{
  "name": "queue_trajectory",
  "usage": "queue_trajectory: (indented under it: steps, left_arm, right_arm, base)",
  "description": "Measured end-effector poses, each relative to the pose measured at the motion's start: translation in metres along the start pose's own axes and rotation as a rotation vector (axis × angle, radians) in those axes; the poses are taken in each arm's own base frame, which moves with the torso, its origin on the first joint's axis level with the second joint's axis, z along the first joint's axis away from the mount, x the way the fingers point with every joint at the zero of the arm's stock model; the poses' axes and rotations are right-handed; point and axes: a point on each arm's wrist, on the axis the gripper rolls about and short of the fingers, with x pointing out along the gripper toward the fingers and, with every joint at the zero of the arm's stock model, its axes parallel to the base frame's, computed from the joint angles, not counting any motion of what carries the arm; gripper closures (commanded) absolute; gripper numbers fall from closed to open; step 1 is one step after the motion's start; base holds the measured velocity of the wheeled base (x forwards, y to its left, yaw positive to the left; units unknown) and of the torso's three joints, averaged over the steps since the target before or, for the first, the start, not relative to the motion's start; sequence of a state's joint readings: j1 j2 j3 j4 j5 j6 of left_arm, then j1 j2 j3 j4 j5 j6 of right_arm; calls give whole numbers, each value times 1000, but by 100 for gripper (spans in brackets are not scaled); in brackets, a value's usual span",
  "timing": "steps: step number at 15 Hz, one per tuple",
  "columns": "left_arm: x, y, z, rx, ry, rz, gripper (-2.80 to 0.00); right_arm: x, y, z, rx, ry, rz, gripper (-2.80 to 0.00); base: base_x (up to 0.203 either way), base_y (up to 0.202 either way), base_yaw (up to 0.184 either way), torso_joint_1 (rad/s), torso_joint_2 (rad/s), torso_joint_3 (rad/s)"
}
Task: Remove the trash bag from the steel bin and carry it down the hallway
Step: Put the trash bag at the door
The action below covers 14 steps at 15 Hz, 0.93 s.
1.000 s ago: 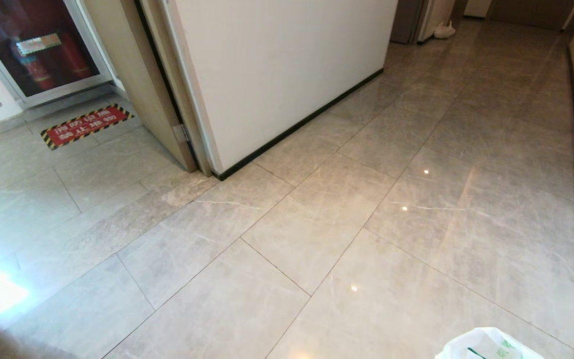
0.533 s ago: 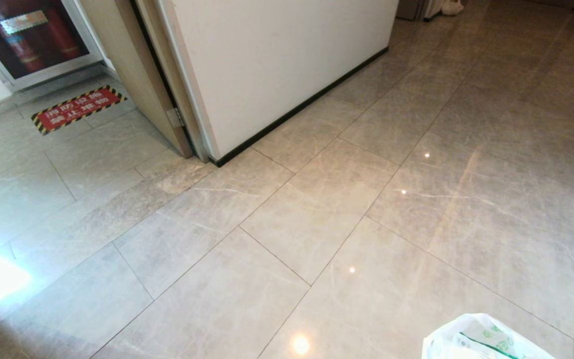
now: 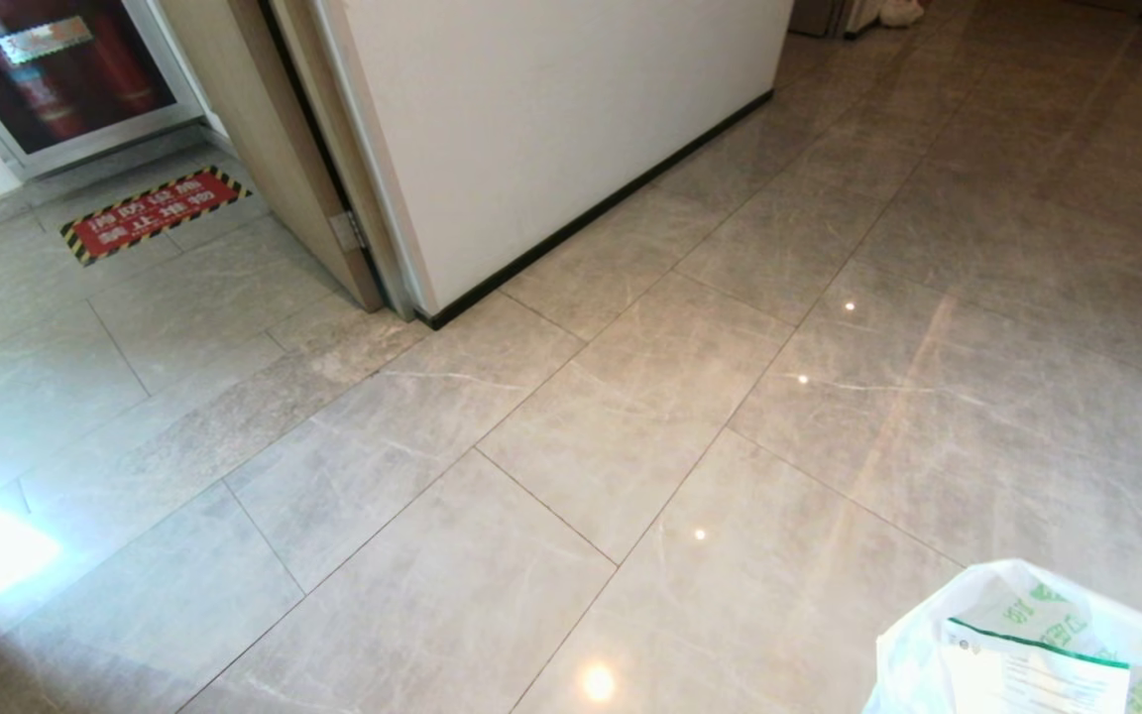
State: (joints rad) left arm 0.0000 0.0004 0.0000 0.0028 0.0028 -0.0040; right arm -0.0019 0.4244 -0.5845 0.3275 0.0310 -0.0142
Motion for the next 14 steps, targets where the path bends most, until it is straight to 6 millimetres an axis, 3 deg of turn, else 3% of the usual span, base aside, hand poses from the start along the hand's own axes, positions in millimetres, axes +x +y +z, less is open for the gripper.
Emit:
queue_trajectory:
  steps: [2, 4, 8, 9, 11, 14]
  left_arm:
    - [0, 0, 0, 0, 0, 0, 0]
    - [0, 0, 0, 0, 0, 0, 0]
    - [0, 0, 0, 0, 0, 0, 0]
    - [0, 0, 0, -1, 0, 0, 0]
    - [0, 0, 0, 0, 0, 0, 0]
    - [0, 0, 0, 0, 0, 0, 0]
  right_arm:
    - [41, -1, 29, -14, 181, 19, 0]
    - [99, -2, 39, -40, 315, 33, 0]
    - [207, 2, 15, -115, 424, 84, 0]
    - [225, 3, 6, -127, 426, 95, -280]
    - [253, 6, -9, -139, 425, 113, -280]
    - [274, 8, -26, -133, 471, 161, -280]
  base:
    - [0, 0, 0, 0, 0, 0]
    - [0, 0, 0, 0, 0, 0]
    - [0, 0, 0, 0, 0, 0]
    - [0, 0, 0, 0, 0, 0]
    - [0, 0, 0, 0, 0, 0]
    - [0, 0, 0, 0, 0, 0]
